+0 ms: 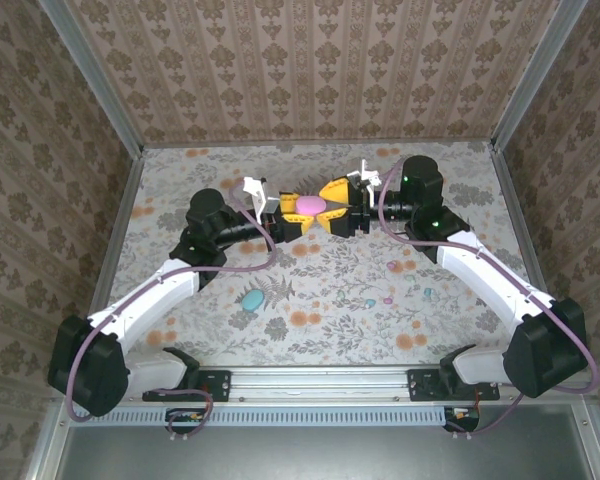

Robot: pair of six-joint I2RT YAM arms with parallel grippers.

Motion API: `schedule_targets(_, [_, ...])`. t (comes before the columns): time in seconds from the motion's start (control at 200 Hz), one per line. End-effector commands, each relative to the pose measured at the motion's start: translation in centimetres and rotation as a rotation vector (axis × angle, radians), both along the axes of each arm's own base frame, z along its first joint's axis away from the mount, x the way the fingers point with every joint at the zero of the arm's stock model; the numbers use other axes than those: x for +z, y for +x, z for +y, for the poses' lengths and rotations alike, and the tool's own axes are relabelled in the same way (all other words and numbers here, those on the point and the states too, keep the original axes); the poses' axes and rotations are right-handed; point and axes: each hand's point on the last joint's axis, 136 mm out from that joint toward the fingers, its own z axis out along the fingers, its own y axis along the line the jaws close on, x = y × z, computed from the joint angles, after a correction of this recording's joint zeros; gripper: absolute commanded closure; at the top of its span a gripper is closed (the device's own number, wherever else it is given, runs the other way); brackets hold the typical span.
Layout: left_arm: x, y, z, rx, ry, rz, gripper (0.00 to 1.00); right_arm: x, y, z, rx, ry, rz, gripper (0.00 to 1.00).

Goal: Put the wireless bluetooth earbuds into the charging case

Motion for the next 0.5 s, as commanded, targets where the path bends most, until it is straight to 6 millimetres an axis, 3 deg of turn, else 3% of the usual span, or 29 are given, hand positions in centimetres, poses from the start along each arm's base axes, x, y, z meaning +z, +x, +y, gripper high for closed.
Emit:
schedule_targets(0.0, [0.8, -0.7, -0.3, -0.036, -0.014, -0.023, 0.66, 1.5, 0.7, -0.1, -0.029, 0.021, -0.037, 0.36])
schedule_targets(0.215, [0.8, -1.0, -0.4, -0.048, -0.014, -0.023, 0.66, 0.8, 2.4, -0.5, -0.125, 0.008, -0.042, 0.37])
schedule_targets(0.495, [0.3, -1.4, -0.6, -0.066, 0.006, -0.018, 0.66, 2.3, 3.3, -0.7, -0.171, 0.047, -0.050, 0.36])
